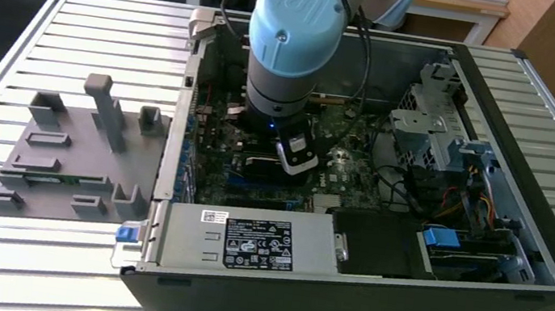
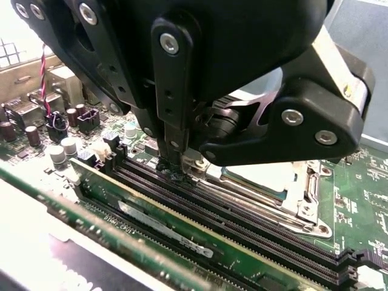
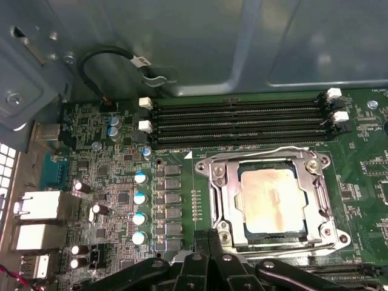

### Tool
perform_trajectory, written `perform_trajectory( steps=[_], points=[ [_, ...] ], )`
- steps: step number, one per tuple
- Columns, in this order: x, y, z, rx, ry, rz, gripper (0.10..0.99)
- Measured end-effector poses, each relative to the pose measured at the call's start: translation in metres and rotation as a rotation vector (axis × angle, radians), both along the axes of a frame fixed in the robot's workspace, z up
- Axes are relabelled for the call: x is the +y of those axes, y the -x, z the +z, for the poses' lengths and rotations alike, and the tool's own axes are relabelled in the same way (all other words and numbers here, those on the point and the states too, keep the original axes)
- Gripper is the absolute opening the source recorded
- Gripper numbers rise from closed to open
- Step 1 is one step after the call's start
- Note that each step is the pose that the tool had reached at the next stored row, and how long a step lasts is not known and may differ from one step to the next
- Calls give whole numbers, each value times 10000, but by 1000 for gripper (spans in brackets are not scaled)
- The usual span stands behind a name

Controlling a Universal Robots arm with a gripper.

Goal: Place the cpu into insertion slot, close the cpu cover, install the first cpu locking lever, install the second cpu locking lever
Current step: 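Install the second cpu locking lever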

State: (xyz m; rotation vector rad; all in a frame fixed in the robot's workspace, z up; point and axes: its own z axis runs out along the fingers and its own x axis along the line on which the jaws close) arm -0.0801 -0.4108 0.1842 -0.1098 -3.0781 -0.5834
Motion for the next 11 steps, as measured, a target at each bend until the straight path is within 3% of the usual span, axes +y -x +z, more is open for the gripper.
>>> perform_trajectory(
  steps=[11],
  points=[
    [-2,0,73,0,-7,0,122]
  ],
)
